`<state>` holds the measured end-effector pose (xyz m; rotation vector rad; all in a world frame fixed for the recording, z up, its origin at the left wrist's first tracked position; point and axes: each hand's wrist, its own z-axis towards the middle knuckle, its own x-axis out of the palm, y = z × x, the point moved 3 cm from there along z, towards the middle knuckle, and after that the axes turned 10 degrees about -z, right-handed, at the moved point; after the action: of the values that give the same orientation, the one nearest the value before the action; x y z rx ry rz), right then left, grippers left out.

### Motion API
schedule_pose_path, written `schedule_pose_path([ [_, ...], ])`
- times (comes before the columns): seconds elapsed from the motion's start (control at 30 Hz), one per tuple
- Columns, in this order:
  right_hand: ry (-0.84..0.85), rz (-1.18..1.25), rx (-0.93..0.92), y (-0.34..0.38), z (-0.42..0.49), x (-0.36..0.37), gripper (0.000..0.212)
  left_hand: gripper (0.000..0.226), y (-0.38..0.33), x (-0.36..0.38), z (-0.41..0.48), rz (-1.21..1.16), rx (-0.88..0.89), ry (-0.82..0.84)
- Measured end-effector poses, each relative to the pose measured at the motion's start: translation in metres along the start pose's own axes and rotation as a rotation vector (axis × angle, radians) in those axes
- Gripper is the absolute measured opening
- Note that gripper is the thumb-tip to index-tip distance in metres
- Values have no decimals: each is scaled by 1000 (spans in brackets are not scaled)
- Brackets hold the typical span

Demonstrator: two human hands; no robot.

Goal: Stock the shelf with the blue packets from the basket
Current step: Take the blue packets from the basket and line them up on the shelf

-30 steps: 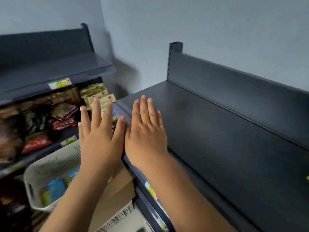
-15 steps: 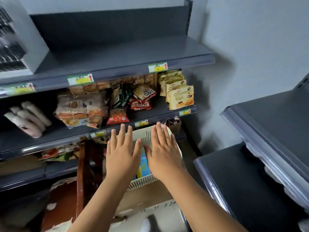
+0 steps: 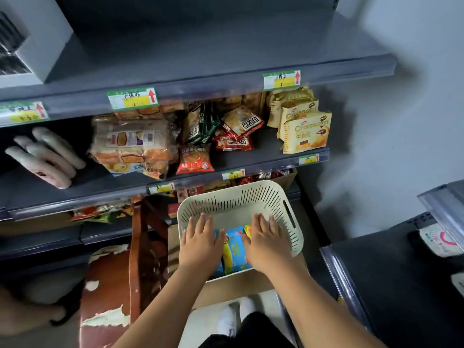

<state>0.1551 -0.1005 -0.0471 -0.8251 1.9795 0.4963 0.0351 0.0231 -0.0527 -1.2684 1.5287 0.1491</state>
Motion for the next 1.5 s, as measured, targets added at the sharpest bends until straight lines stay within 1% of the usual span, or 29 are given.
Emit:
schedule_pose_path([
  [0.1,125,29,-23,6,18,22,73,66,4,14,16,13,-64,81],
  [0.2,170,61,9,2,33,35,75,69,11,26,32,58,-105,140],
  [0.27,202,89,95,-8,45,40,79,69,19,32,45,92,-124,174],
  [0.33,216,101,221,-23,58,49,87,71,28,37,56,138,-133,213],
  [0.43,232,150,373,-40,74,62,94,82,41,43,69,180,-141,267],
  [0.47,247,160,400,-43,76,66,92,86,44,45,71,201,-142,285],
  [0.53,262,103,419,-47,77,72,78,86,48,45,73,247,-144,312],
  [0.6,260,10,404,-48,76,76,64,72,47,45,75,292,-143,308],
  [0.67,236,-8,416,-48,76,79,59,62,47,45,78,335,-131,281],
  [0.8,104,0,435,-46,73,72,49,61,52,49,80,355,-130,258],
  [0.9,-22,29,387,-44,66,68,42,60,53,49,81,357,-139,246],
  [0.97,-81,174,298,-44,65,69,34,63,54,49,81,339,-144,245],
  [1.03,-97,423,238,-44,64,71,30,61,51,48,80,323,-114,233],
  [1.17,-79,845,288,-49,56,73,34,41,41,36,80,314,-27,184],
  [1.3,-147,1042,345,-54,45,67,32,35,43,18,73,264,-40,269],
  [1.37,-159,1124,372,-58,40,58,24,29,44,9,67,159,-74,266],
  [1.4,-167,1155,377,-59,39,53,18,21,42,3,64,74,-83,234],
  [1.43,-177,1186,380,-62,37,48,13,15,39,-2,61,-34,-86,190],
  [1.5,-228,1264,372,-67,33,31,6,13,32,-14,56,-295,-111,98],
])
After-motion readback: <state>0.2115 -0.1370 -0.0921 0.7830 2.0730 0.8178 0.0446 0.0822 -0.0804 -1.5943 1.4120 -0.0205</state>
